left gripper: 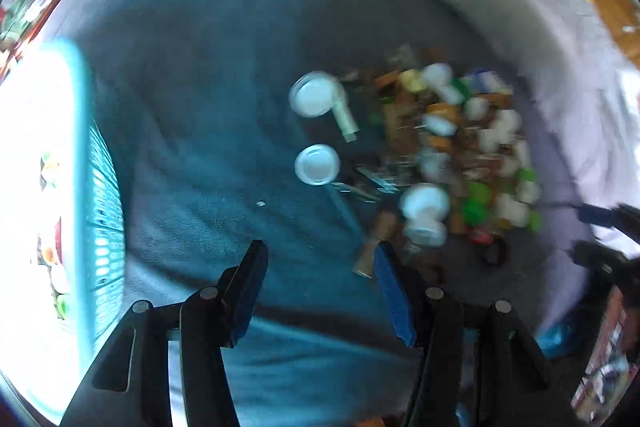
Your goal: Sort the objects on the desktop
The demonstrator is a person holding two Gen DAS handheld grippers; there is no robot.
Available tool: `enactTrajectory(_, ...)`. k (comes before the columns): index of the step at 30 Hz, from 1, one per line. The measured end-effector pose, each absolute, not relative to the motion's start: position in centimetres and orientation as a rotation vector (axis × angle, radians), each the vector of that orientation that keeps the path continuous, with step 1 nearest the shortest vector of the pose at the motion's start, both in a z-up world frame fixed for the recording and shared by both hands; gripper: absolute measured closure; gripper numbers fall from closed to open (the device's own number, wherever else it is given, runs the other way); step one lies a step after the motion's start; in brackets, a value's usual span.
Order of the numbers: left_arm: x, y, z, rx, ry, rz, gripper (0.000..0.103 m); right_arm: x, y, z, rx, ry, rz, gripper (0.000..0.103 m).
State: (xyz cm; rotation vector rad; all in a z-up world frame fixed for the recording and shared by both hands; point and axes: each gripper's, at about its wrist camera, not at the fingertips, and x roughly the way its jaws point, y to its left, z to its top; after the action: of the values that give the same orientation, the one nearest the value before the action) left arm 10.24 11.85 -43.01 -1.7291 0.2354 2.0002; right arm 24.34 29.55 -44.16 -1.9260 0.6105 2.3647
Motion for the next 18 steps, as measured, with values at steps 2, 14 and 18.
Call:
enactTrajectory(2, 10.0, 11.9, -44.9, -1.741, 0.238, 2.029, 0.046, 24.3, 30.3, -46.4, -1.924, 0.614, 2.371, 0.026)
enactTrajectory(14, 12.0, 14.8, -46.2, -1.658, 0.289, 1.977, 0.046, 21.8, 31.6, -48.3, -1.854, 0.703, 2.46, 0.025)
enactTrajectory(18, 11.5, 16.1, -43.3, -1.631, 0.289, 1.978, 0.046, 20.8, 31.4, -46.8, -1.842, 0.707, 2.495, 0.025)
